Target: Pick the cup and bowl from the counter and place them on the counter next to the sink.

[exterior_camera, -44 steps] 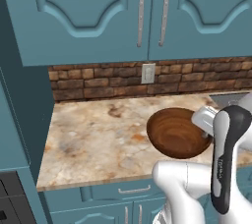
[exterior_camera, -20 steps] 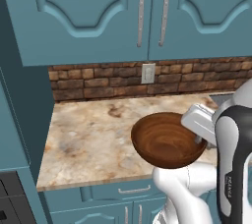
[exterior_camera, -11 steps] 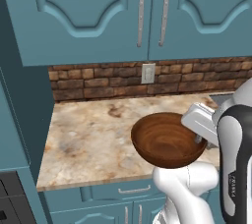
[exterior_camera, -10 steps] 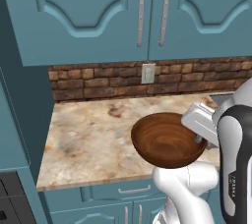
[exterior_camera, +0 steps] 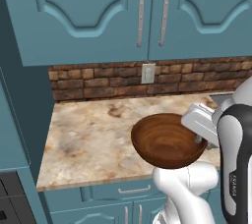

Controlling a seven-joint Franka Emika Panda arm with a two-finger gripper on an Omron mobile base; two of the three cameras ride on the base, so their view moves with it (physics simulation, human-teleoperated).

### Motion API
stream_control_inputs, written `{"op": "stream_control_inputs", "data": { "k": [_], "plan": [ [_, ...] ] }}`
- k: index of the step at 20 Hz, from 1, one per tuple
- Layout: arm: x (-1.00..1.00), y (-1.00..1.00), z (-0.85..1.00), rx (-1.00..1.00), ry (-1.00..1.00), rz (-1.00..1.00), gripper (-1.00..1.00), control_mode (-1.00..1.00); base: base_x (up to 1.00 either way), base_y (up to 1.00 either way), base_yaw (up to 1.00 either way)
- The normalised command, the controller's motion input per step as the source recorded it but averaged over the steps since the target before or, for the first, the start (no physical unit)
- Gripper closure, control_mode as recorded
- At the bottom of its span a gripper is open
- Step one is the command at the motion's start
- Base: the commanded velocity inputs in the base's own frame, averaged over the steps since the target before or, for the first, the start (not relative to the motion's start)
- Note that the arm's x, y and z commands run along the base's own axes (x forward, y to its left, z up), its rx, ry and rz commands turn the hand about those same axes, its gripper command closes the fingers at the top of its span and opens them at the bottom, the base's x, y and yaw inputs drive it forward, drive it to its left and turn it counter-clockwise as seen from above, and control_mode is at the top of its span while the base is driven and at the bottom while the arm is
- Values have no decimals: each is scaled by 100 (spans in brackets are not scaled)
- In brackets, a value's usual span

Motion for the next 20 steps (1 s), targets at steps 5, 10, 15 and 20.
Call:
{"op": "stream_control_inputs", "data": {
  "k": [5, 10, 15, 20],
  "plan": [
    [0, 0, 0, 0, 0, 0, 100, 100, -84, 0, 0],
    [0, 0, 0, 0, 0, 0, 100, 100, -65, 0, 0],
    [0, 0, 0, 0, 0, 0, 100, 100, -3, 4, 2],
    [0, 0, 0, 0, 0, 0, 100, 100, 0, 60, 44]
  ]
}}
